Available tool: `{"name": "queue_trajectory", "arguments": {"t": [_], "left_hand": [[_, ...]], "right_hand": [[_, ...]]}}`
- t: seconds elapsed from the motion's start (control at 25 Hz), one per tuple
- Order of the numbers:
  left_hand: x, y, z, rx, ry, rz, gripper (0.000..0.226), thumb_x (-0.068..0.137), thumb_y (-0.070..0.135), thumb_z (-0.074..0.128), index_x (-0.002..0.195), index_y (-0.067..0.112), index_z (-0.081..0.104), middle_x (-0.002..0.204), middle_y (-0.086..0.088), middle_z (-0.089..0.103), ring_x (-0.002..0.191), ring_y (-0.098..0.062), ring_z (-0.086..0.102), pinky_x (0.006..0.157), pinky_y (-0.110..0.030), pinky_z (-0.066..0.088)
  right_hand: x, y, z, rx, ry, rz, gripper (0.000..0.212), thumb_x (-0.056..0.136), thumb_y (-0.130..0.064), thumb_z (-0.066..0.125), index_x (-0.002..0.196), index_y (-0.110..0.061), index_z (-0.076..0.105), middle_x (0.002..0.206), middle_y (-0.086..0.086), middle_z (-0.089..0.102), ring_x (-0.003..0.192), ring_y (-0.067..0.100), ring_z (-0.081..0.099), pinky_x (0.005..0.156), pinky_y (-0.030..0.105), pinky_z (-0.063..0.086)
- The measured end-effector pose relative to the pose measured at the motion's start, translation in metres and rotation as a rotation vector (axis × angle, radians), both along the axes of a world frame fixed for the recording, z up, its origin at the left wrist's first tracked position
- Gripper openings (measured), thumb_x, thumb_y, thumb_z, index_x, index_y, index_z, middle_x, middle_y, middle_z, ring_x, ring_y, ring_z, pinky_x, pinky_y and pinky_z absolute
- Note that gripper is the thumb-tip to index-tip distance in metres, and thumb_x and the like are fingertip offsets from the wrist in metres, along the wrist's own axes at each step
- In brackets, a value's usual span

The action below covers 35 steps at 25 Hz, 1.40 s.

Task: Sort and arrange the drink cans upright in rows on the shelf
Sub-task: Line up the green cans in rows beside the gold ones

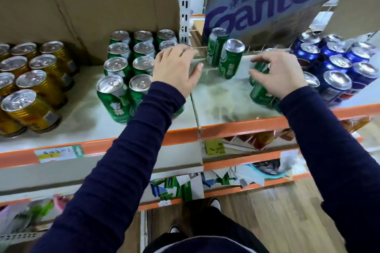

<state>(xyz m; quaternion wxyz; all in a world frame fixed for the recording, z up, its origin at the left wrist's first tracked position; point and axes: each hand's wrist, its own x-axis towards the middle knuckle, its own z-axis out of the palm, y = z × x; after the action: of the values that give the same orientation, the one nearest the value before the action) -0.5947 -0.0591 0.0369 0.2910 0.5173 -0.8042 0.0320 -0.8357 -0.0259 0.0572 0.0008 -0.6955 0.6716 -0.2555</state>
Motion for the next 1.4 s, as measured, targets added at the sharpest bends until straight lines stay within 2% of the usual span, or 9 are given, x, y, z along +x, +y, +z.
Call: {"name": "queue_trajectory", "arguments": {"t": [0.2,0.32,0.48,0.68,0.8,0.92,1.12,1.24,1.4], "left_hand": [[-0.054,-0.064,0.019,0.135,-0.098,-0.087,0.04,0.093,0.032,0.045,0.129,0.016,0.051,0.127,-0.008,0.053,0.117,-0.029,0.048,0.097,-0.041,0.04],[-0.072,-0.107,0.023,0.269,-0.214,-0.069,0.043,0.094,0.021,0.045,0.136,0.012,0.044,0.135,-0.013,0.046,0.123,-0.031,0.045,0.103,-0.04,0.037],[-0.088,-0.146,0.03,0.332,-0.251,-0.009,0.042,0.092,0.008,0.047,0.134,0.006,0.046,0.134,-0.019,0.045,0.121,-0.034,0.047,0.101,-0.036,0.034],[-0.103,-0.174,0.03,0.376,-0.24,-0.024,0.053,0.088,0.036,0.06,0.13,0.007,0.05,0.125,-0.02,0.051,0.116,-0.033,0.048,0.096,-0.032,0.035],[-0.116,-0.183,0.021,0.398,-0.275,0.021,0.053,0.081,0.055,0.06,0.104,0.008,0.059,0.096,-0.013,0.053,0.1,-0.033,0.055,0.074,-0.03,0.037],[-0.127,-0.187,0.023,0.396,-0.296,0.086,0.061,0.075,0.059,0.066,0.106,0.007,0.059,0.098,-0.01,0.058,0.093,-0.03,0.057,0.073,-0.031,0.039],[-0.105,-0.181,0.055,0.583,-0.407,-0.097,0.06,0.069,0.019,0.081,0.124,0.013,0.057,0.122,-0.005,0.06,0.11,-0.023,0.054,0.089,-0.029,0.041],[-0.097,-0.177,0.061,0.683,-0.438,-0.164,0.063,0.07,-0.001,0.072,0.128,0.02,0.056,0.127,-0.001,0.054,0.117,-0.02,0.049,0.093,-0.029,0.04],[-0.103,-0.173,0.048,0.651,-0.449,-0.246,0.056,0.073,0.033,0.074,0.125,0.021,0.057,0.105,-0.002,0.054,0.098,-0.021,0.052,0.082,-0.027,0.041]], "right_hand": [[-0.041,-0.035,0.013,0.043,0.063,0.024,0.033,0.082,-0.024,0.069,0.111,-0.008,0.067,0.109,0.013,0.066,0.102,0.03,0.059,0.093,0.034,0.042],[-0.037,-0.073,0.019,0.145,0.138,0.125,0.049,0.084,-0.035,0.067,0.125,-0.009,0.059,0.124,0.013,0.061,0.116,0.029,0.054,0.096,0.031,0.038],[-0.02,-0.129,0.013,0.249,0.176,0.274,0.054,0.084,-0.04,0.064,0.127,-0.008,0.052,0.12,0.017,0.06,0.11,0.033,0.055,0.087,0.033,0.041],[-0.036,-0.154,0.01,0.355,0.165,0.372,0.038,0.079,-0.033,0.069,0.106,-0.013,0.053,0.108,0.014,0.063,0.097,0.03,0.057,0.07,0.025,0.032],[-0.057,-0.159,0.018,0.425,0.173,0.377,0.05,0.077,-0.028,0.07,0.121,-0.014,0.053,0.111,0.01,0.062,0.093,0.022,0.053,0.074,0.025,0.035],[-0.076,-0.164,0.018,0.496,0.206,0.368,0.066,0.074,-0.034,0.076,0.13,-0.014,0.047,0.109,0.006,0.058,0.093,0.02,0.051,0.077,0.026,0.039],[-0.089,-0.179,0.008,0.538,0.15,0.374,0.074,0.069,-0.039,0.079,0.13,-0.016,0.044,0.106,0.004,0.055,0.091,0.021,0.052,0.074,0.026,0.037],[-0.089,-0.187,0.008,0.553,0.159,0.387,0.068,0.069,-0.039,0.079,0.125,-0.018,0.047,0.104,0.002,0.055,0.089,0.019,0.052,0.072,0.026,0.037],[-0.076,-0.194,0.01,0.629,0.311,0.437,0.074,0.06,-0.04,0.084,0.122,-0.021,0.048,0.105,0.0,0.059,0.089,0.019,0.055,0.074,0.03,0.046]]}}
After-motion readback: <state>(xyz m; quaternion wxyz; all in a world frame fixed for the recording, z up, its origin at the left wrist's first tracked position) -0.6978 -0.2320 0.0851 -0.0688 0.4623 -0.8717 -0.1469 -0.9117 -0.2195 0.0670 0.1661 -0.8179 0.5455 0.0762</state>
